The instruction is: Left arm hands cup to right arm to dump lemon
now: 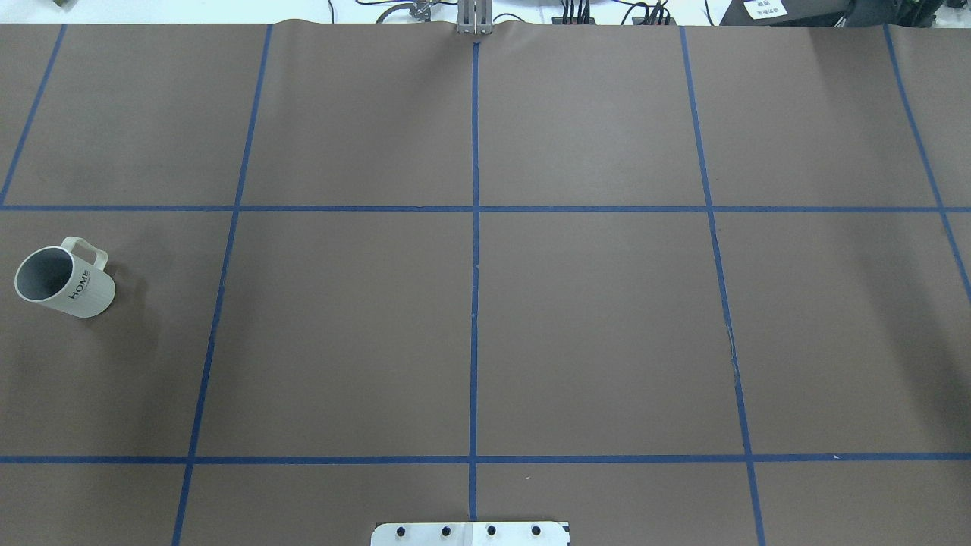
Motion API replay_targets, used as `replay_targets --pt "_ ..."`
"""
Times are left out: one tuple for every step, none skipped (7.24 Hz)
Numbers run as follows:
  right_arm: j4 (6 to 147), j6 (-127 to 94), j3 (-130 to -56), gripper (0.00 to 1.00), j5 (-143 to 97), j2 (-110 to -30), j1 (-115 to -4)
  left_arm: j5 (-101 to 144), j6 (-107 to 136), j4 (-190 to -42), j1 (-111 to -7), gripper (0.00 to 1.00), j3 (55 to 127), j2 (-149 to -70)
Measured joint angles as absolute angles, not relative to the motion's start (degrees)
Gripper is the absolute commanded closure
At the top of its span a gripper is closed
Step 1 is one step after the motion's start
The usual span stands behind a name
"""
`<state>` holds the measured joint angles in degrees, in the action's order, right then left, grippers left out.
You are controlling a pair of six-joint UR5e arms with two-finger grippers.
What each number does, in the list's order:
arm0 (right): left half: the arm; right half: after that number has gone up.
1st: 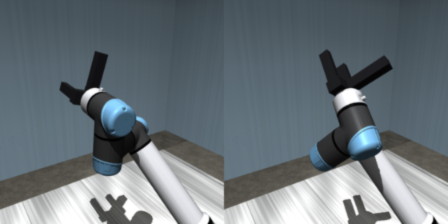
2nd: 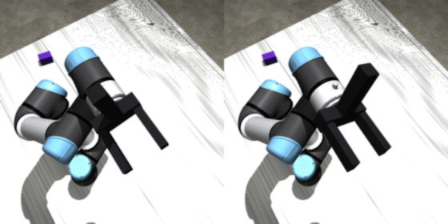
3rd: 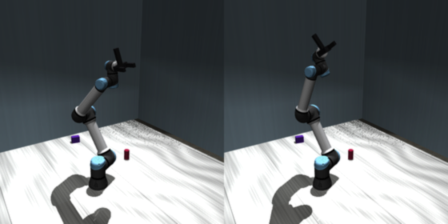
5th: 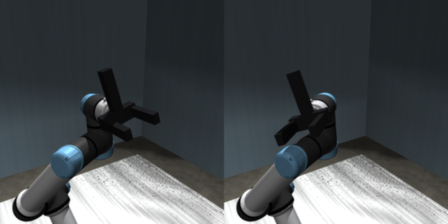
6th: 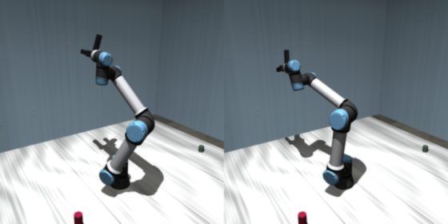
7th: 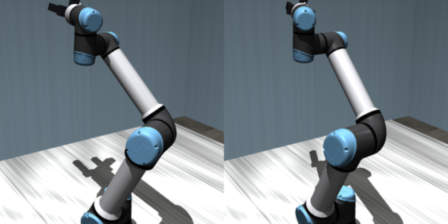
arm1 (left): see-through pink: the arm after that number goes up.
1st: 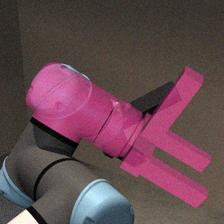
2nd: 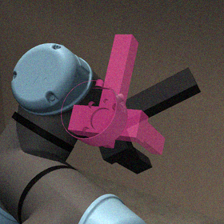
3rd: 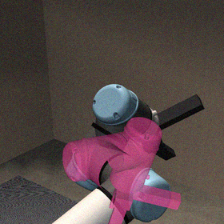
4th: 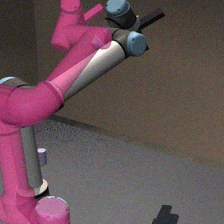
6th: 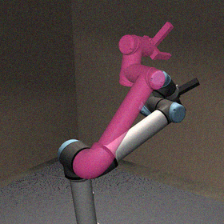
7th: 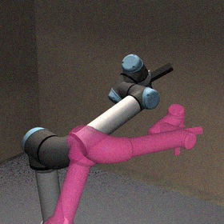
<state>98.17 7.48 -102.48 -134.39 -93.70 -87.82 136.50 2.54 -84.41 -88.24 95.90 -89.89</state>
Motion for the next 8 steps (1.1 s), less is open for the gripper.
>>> replay_targets --pt "98.17 7.38 -102.33 0.00 -133.63 -93.70 -87.82 136.91 2.54 -84.27 -88.24 0.00 95.95 -89.91" --pt "98.17 7.30 -102.30 0.00 -133.31 -93.69 -87.81 137.07 2.53 -84.24 -88.24 0.00 96.00 -89.87" --pt "98.17 7.25 -102.31 0.00 -133.21 -93.70 -87.80 137.09 2.49 -84.33 -88.24 0.00 96.01 -89.85" --pt "98.17 7.22 -102.18 0.00 -133.17 -93.74 -87.80 137.05 2.49 -84.40 -88.22 0.00 95.98 -89.83" --pt "98.17 7.19 -102.02 0.00 -133.23 -93.75 -87.80 137.03 2.52 -84.46 -88.21 0.00 95.95 -89.83" --pt "98.17 7.17 -101.91 0.00 -133.38 -93.73 -87.77 137.03 2.54 -84.51 -88.20 0.00 95.96 -89.83" --pt "97.92 7.19 -101.79 0.00 -133.46 -93.71 -87.75 137.02 2.54 -84.56 -88.20 0.00 95.95 -89.83" --pt "97.40 7.18 -101.63 0.00 -133.49 -93.70 -87.73 137.02 2.55 -84.60 -88.21 0.00 95.92 -89.86"
